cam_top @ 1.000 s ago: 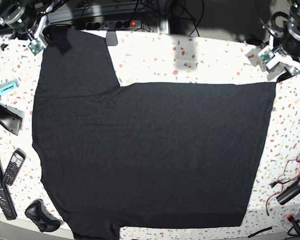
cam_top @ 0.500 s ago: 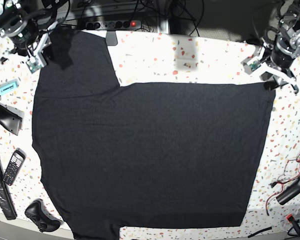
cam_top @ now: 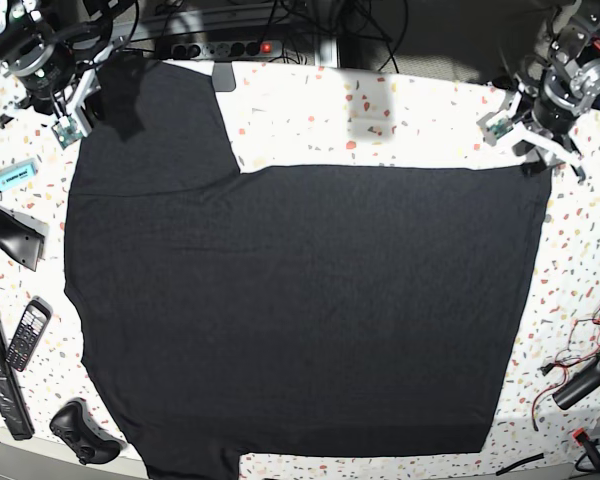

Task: Fold the T-shirt properly
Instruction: 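Move both grippers down to the shoulder corners of the black T-shirt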

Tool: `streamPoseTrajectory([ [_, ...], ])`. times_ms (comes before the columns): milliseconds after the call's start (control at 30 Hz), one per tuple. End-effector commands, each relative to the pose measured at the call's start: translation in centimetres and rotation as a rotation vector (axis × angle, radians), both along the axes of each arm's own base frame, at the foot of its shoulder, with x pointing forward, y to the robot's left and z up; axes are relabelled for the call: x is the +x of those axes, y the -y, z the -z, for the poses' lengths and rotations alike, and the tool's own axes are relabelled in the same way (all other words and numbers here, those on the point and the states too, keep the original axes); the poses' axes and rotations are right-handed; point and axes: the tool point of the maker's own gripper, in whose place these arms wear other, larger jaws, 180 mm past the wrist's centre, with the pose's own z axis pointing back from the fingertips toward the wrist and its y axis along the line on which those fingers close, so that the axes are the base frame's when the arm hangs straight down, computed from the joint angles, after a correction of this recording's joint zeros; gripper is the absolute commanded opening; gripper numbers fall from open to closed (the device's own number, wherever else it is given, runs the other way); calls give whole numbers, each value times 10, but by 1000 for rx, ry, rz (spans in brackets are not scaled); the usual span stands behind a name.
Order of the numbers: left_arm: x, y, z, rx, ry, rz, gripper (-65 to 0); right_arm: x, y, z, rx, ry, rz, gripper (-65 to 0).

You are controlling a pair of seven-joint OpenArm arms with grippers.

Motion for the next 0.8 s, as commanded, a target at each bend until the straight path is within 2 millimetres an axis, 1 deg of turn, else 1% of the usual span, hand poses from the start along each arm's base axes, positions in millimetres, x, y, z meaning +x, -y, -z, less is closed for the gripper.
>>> streamPoseTrajectory([
  [0,8,-7,-6,16,25,0,-420,5,-1,-8,-11,31,-22,-569],
  [167,27,-19,-1,25,39,-48,-420,5,-1,-8,-12,30,-21,-569],
  [300,32,-23,13,9,-2,-76,-420,4,0,-7,-16,22,-18,-569],
  [467,36,-18,30,37,-44,-44,-420,4,0,-7,-18,18,-17,-569],
  [600,35,-11,39,120,-67,14,-420,1,2,-5,-26,2,-11,-569],
  [633,35,-9,40,129,-71,25,-430,1,2,-5,-26,1,-11,-569],
  [667,33,-6,42,132,-82,37,-457,1,2,-5,-27,2,-11,-569],
  [700,31,-5,45,133,-99,46,-504,1,2,-5,-26,2,-11,-569],
  [767,26,-4,49,138,-137,60,-630,1,3,-5,-29,2,-12,-569],
])
